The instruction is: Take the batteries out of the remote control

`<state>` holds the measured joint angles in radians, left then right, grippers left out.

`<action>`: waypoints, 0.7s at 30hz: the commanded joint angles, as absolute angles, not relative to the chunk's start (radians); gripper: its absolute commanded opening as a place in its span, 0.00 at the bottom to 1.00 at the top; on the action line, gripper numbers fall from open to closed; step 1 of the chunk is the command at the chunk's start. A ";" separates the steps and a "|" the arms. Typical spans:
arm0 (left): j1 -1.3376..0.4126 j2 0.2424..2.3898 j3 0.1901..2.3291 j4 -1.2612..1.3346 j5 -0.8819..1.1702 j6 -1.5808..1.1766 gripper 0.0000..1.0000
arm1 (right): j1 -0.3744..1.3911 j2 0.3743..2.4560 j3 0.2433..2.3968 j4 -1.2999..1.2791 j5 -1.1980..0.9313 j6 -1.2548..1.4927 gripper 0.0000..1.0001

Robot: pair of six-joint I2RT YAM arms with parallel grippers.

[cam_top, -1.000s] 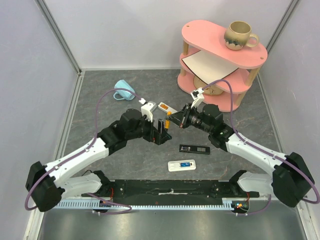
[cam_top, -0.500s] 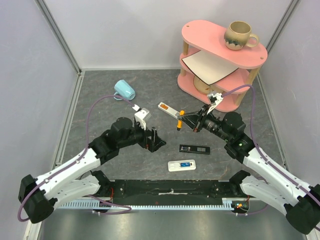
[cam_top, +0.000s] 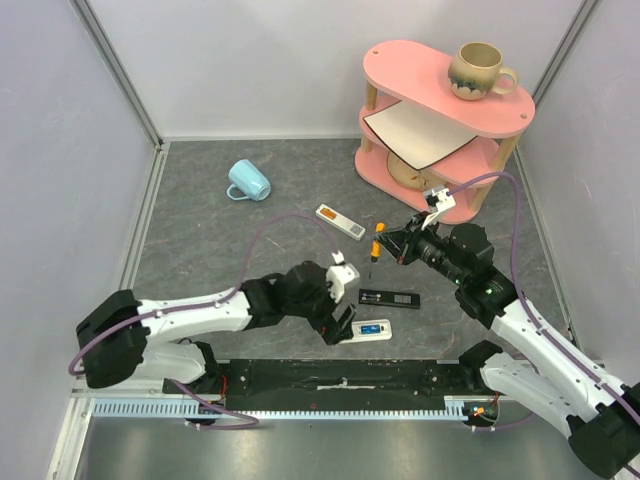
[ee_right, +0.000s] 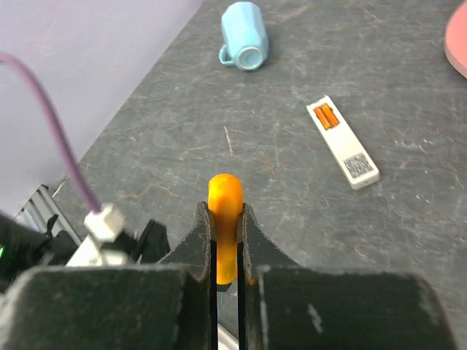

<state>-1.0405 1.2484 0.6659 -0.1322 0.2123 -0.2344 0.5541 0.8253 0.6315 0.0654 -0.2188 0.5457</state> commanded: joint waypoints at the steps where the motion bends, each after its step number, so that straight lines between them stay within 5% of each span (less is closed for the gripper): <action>1: -1.149 1.337 0.704 -0.031 0.094 -0.141 0.99 | 0.522 0.830 0.606 0.028 -0.210 0.528 0.00; 13: -1.241 1.561 0.741 0.066 -0.058 -0.072 0.89 | 0.453 0.811 0.563 0.011 -0.258 0.522 0.00; 21: -1.261 1.644 0.749 0.072 -0.058 -0.090 0.44 | 0.397 0.807 0.551 0.005 -0.291 0.520 0.00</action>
<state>-1.2514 1.5963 0.7326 0.0345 -0.0288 -0.1032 0.4232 0.8253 0.5560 -0.0071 -0.2573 0.5304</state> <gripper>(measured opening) 0.552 0.070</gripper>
